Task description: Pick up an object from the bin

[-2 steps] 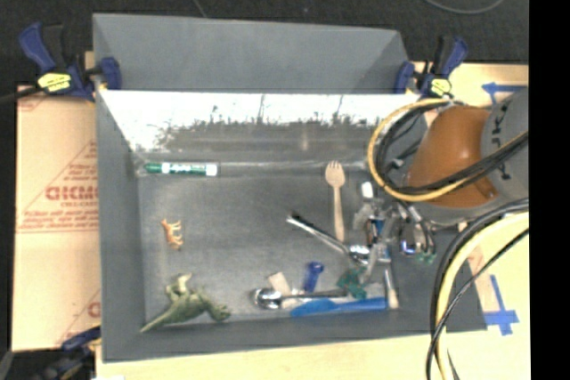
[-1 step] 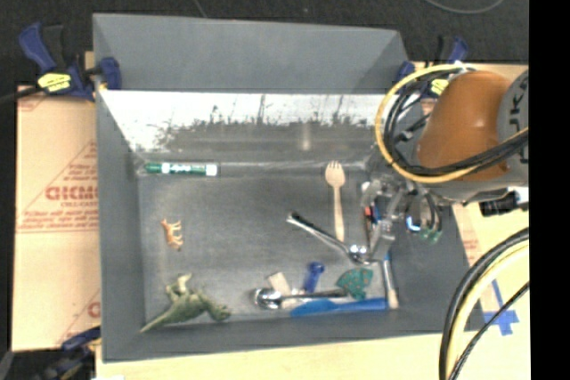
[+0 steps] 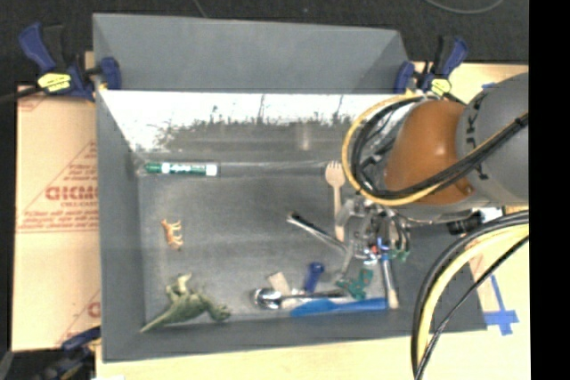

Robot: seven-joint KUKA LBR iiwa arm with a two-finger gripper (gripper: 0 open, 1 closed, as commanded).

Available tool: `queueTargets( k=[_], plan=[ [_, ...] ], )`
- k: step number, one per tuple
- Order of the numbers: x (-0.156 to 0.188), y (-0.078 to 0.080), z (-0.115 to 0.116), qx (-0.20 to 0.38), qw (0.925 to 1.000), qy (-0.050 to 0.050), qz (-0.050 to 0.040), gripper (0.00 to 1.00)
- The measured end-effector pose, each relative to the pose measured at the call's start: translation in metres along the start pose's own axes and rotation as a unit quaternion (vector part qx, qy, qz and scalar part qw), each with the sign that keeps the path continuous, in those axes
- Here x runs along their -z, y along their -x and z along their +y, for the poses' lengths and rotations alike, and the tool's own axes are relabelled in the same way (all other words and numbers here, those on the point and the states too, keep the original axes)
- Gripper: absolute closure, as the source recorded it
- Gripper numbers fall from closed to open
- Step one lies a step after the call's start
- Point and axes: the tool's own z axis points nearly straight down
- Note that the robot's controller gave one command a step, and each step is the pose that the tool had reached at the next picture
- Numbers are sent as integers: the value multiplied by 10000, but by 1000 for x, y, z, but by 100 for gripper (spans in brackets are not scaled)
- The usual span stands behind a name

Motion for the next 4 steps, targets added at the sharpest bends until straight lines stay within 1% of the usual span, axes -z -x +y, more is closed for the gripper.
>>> queueTargets(
  k=[1,2,3,4],
  plan=[
    [-30,35,45,-934,9956,10,-116,0],
    [-29,33,16,-896,9960,0,-48,100],
    [-29,33,16,-891,9960,-1,-48,100],
    [8,32,15,-880,9961,-5,-29,100]
  ],
)
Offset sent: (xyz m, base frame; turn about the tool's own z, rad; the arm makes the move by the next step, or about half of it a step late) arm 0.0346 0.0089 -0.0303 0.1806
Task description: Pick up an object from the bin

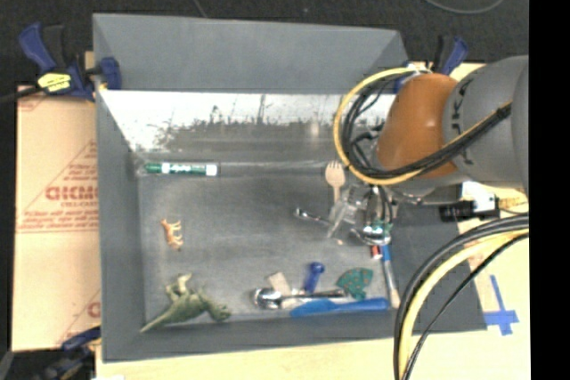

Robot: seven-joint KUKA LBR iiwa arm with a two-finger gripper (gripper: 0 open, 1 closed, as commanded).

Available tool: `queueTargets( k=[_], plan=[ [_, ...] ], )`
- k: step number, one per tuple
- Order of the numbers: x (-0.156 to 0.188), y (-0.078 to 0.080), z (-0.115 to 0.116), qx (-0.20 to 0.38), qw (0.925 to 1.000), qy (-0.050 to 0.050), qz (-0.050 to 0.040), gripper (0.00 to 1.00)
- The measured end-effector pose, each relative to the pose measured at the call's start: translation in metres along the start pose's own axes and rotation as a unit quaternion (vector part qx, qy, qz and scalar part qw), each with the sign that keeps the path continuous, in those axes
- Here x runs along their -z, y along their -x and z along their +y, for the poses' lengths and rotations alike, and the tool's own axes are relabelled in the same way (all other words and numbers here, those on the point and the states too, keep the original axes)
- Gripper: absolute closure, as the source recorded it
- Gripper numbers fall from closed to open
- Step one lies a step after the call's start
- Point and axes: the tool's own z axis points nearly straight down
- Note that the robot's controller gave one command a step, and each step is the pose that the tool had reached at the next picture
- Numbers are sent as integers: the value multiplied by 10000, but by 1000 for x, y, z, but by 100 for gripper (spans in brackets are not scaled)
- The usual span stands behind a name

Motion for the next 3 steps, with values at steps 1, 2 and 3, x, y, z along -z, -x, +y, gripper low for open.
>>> queueTargets(
  k=[1,2,3],
  plan=[
    [42,1,0,16,10000,0,1,100],
    [58,3,0,29,10000,10,-42,100],
    [54,3,-1,33,10000,2,-23,100]
  ],
)
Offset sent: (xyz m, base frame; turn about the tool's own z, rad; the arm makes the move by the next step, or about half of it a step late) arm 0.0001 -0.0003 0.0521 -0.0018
